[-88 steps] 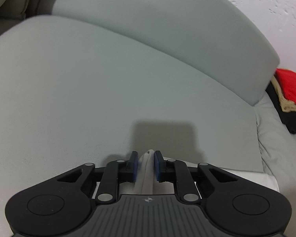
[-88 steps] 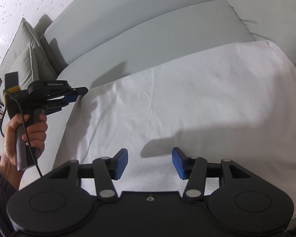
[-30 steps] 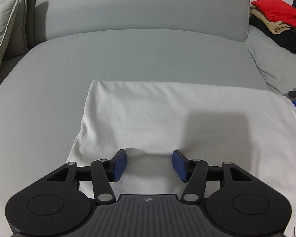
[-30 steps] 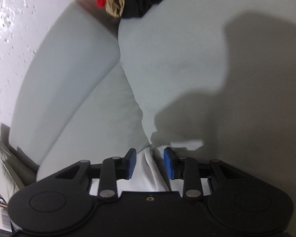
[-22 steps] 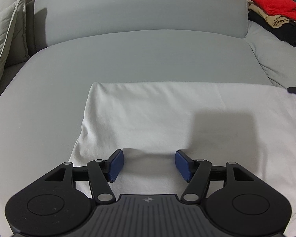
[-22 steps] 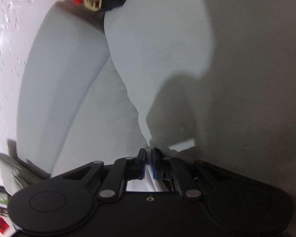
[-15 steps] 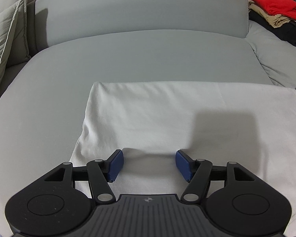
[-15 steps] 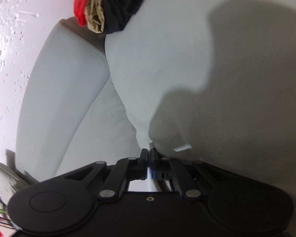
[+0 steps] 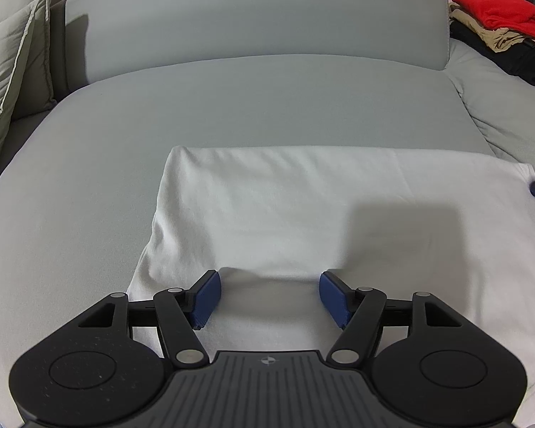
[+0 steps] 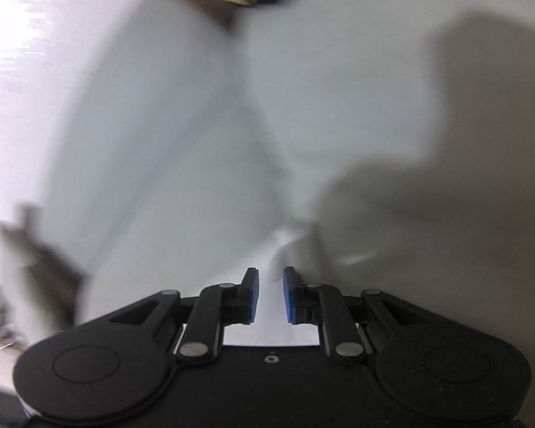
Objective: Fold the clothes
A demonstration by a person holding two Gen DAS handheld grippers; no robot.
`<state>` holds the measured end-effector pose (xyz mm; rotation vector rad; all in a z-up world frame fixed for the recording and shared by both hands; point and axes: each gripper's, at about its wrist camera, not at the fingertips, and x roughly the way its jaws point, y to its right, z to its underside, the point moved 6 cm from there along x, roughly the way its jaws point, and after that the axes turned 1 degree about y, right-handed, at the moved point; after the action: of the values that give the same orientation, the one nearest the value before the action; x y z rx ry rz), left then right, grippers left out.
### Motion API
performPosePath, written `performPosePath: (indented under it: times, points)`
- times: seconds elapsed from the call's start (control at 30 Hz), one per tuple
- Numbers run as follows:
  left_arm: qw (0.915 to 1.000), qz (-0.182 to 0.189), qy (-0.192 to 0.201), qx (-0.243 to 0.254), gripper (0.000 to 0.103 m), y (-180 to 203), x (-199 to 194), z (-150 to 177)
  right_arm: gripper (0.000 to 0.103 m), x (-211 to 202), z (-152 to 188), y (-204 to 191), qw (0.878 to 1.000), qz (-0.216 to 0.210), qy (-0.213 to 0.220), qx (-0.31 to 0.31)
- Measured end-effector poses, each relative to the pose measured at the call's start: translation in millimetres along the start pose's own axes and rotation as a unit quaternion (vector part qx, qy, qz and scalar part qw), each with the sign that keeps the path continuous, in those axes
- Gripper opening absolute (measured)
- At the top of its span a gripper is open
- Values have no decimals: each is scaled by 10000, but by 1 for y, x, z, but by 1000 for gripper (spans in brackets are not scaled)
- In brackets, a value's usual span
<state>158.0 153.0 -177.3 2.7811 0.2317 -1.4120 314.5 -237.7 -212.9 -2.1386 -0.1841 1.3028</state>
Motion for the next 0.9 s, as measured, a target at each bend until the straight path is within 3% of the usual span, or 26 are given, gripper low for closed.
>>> performPosePath:
  times: [0.07,0.17,0.2,0.23,0.27,0.33,0.43,0.5,0.53,0.57,0.6,0.67,0.8,0.87,0.9]
  points:
    - [10000,-11,19,12,66,0,-1,1,0,-17,-5,6,9988,225,438,-5]
    - [9998,-138,175,1,66,-6,-10,4,1,-54,0,-1,9840,863,1408,-668]
    - [9994,-175,296,-23,58,-11,-16,6,4,-63,4,0,9811,881,1568,-716]
    - [9988,-152,464,-66,48,-16,-25,8,9,-70,10,1,9835,626,1564,-652]
    - [9978,-114,637,-106,47,-21,-32,10,14,-76,16,2,9863,305,1520,-563]
    - [9965,-194,798,-141,39,-28,-39,14,23,-75,27,-3,9910,-702,1081,-355]
    - [9963,-678,475,-223,37,-40,-29,23,26,-50,50,-11,9945,-921,284,-409]
    - [9953,-882,295,-276,42,-47,-26,29,24,-32,59,-4,9980,-550,-53,-312]
    - [9944,-987,263,-281,46,-50,-29,32,7,-27,61,3,9992,-332,-111,-213]
    - [9933,-1080,219,-359,50,-55,-32,37,0,-28,61,10,9999,-116,-13,-72]
    - [9922,-1122,193,-500,55,-60,-36,44,0,-33,60,18,9999,58,152,31]
    - [9901,-1144,181,-795,56,-71,-47,58,0,-45,63,27,9987,355,358,-8]
    - [9871,-1100,269,-1135,60,-90,-68,90,0,-72,91,28,9844,1118,904,-1018]
    - [9865,-1032,365,-1222,56,-96,-75,102,0,-79,107,34,9828,1084,970,-1142]
    - [9859,-998,438,-1270,47,-95,-78,101,0,-84,114,40,9851,973,951,-1051]
